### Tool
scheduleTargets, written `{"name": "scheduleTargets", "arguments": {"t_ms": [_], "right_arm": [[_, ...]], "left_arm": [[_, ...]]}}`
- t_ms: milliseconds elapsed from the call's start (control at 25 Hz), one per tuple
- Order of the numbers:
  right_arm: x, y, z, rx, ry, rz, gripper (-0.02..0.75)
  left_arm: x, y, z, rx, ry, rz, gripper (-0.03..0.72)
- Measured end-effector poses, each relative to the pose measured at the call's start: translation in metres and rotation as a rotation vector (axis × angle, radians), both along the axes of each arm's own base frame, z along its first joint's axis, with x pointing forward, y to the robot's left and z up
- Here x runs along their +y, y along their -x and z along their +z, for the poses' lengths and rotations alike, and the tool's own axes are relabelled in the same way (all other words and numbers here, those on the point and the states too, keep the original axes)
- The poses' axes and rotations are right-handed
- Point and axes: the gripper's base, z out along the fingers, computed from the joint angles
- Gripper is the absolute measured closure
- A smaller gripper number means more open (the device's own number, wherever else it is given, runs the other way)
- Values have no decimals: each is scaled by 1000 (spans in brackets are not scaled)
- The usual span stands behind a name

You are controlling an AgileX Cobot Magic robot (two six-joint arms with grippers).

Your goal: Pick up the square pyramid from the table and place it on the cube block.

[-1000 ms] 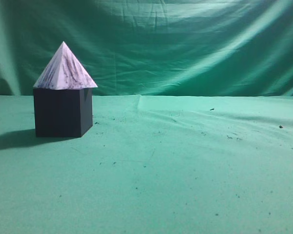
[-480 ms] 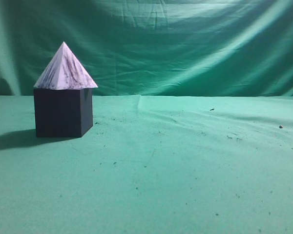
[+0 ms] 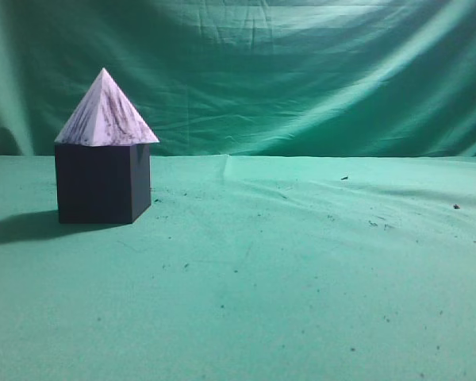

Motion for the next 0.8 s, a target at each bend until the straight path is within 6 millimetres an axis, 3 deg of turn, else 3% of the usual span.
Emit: {"name": "scheduleTargets", "arguments": {"t_ms": [800], "right_arm": [[0,0,0,-2,-1,0,691]], "left_arm": [[0,0,0,0,0,0,688]]}}
